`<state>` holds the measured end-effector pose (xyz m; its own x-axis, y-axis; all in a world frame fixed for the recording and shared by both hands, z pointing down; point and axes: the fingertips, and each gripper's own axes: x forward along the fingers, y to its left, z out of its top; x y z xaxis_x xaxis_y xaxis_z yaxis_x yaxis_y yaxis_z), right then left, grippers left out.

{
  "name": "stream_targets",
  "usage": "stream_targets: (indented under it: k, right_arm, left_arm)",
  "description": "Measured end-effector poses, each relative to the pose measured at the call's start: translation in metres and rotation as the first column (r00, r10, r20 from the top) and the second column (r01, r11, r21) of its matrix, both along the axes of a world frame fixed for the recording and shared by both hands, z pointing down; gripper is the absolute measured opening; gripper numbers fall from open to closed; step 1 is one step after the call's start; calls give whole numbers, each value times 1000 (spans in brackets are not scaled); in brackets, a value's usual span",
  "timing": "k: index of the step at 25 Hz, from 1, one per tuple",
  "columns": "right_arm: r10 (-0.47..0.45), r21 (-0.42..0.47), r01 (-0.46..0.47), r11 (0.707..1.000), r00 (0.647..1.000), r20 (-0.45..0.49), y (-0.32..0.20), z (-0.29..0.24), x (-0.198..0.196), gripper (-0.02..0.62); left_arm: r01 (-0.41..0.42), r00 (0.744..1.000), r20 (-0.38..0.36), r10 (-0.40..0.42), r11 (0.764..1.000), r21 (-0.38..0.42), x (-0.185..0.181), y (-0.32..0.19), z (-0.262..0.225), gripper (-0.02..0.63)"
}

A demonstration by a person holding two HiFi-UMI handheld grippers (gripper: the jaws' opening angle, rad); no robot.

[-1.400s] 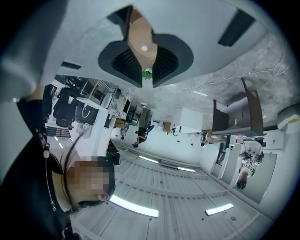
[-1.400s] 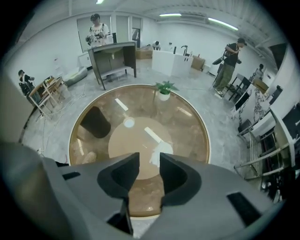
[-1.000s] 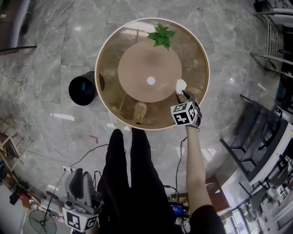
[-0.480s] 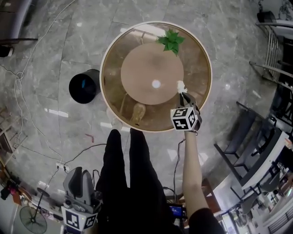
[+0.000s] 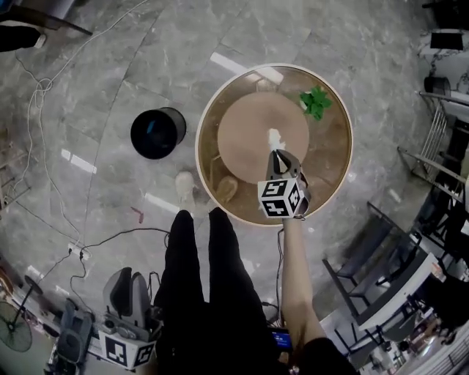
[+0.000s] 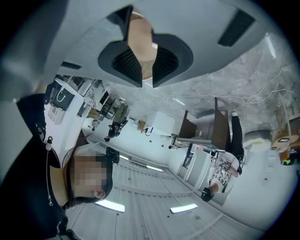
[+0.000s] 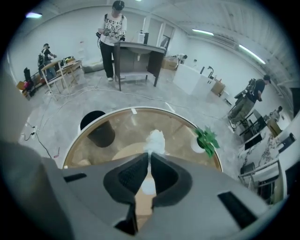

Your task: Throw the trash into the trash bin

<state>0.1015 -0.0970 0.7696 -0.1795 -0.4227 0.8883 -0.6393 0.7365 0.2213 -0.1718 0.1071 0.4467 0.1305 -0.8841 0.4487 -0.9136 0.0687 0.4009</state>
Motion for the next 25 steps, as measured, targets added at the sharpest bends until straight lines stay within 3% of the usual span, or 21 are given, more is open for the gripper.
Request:
stream_targets:
  k: [4, 8, 11, 16, 21, 25]
  right_arm:
    - [-100, -4, 101, 995, 994, 37, 2, 1, -76, 26]
    - [-233, -16, 235, 972, 970, 72, 14, 4, -154, 26]
    - [-342, -25, 346, 938, 935, 92, 31, 8, -214, 26]
    - [-487, -50, 497, 866, 863, 137, 66, 16, -304, 28]
    - [-527, -86, 549, 831, 828, 191, 94, 17, -358, 65]
    - [-550, -87, 571, 816, 815, 182, 101, 16, -369, 91]
  left_arm:
    - [100, 995, 3, -100, 995, 4, -36, 22, 0, 72]
    - [209, 978, 5, -209, 978, 6, -68, 47, -1, 72]
    - [299, 954, 12, -299, 954, 13, -96, 67, -3, 72]
    - [449, 894, -22, -448, 893, 20, -134, 90, -4, 72]
    - [513, 858, -36, -513, 858, -10, -154, 122, 8, 72]
    - [513, 858, -27, -514, 858, -23, -158, 140, 16, 72]
